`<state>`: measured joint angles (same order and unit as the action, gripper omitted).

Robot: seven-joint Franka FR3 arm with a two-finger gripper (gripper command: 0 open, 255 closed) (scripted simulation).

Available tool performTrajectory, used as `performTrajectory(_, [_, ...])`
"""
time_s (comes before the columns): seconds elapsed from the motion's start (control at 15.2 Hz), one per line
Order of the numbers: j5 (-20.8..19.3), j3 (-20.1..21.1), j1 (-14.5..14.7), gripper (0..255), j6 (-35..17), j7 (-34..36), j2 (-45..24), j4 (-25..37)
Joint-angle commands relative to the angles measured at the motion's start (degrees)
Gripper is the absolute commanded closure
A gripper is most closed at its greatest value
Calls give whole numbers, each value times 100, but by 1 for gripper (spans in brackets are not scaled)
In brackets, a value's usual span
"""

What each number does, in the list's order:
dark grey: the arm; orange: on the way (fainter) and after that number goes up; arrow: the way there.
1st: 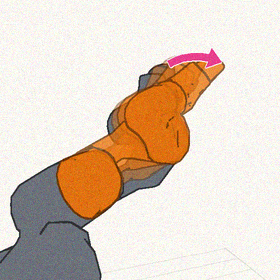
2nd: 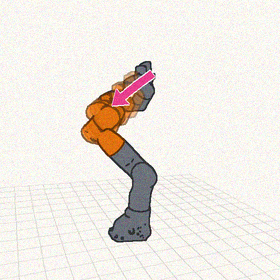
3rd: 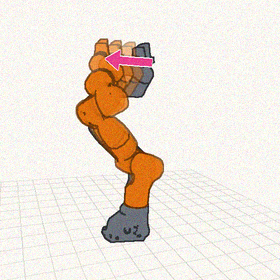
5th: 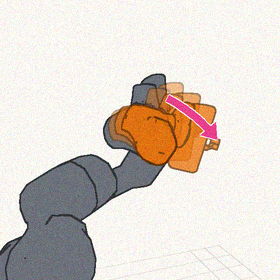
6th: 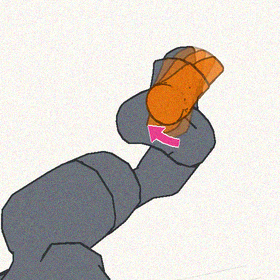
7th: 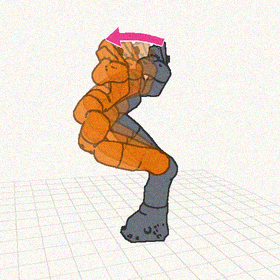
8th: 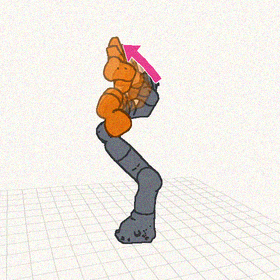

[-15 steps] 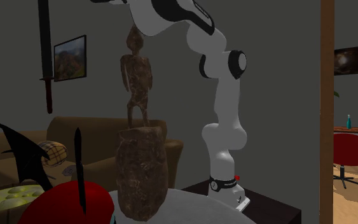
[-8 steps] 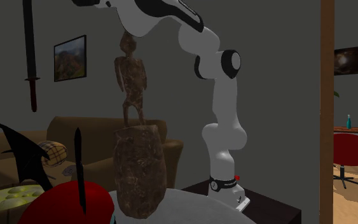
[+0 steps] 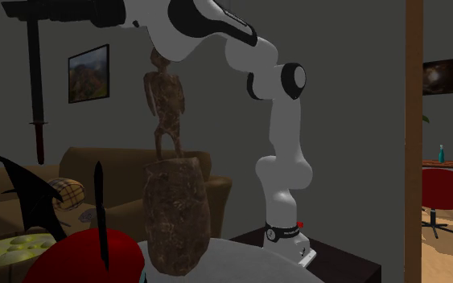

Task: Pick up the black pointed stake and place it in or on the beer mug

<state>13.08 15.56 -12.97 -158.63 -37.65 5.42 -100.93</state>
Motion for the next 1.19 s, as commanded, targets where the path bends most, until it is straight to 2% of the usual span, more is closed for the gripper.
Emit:
performTrajectory(0.0, [102,-12,21,255,-183,-97,44,-228])
performTrajectory(0.66, [520,-47,155,255,-927,-513,47,-981])
performTrajectory(1.12, [955,-100,314,255,-1434,-944,-30,-1410])
